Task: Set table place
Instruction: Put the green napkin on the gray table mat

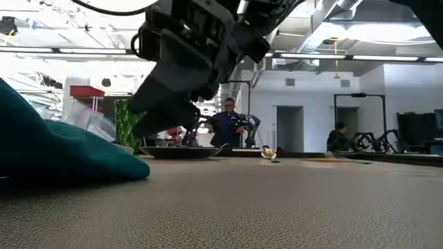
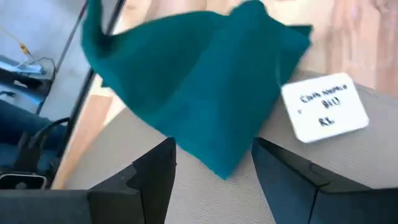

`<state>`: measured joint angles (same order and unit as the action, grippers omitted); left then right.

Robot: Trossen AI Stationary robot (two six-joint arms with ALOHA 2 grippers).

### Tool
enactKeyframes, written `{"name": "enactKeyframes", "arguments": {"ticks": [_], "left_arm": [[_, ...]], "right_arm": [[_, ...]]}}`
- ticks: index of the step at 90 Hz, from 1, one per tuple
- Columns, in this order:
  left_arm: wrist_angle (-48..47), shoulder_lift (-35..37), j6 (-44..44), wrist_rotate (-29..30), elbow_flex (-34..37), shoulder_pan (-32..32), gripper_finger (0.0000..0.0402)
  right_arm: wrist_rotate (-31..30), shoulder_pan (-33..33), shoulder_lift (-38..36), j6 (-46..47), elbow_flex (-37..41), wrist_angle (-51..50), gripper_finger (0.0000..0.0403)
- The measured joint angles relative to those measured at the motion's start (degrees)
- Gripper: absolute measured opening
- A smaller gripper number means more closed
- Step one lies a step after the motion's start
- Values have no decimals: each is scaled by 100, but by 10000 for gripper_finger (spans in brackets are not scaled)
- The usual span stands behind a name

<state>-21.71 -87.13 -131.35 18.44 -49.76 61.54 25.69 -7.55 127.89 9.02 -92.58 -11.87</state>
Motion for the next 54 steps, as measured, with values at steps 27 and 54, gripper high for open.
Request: {"name": "enactKeyframes", "arguments": {"ticks": [27,54], "left_arm": [[-27,-2,20,20,0,0,82],[-44,-4,20,28,0,0,82]], "right_arm": [[-42,-73,377,108,7,238,201],[13,-243,515,414,-8,413,199]]}}
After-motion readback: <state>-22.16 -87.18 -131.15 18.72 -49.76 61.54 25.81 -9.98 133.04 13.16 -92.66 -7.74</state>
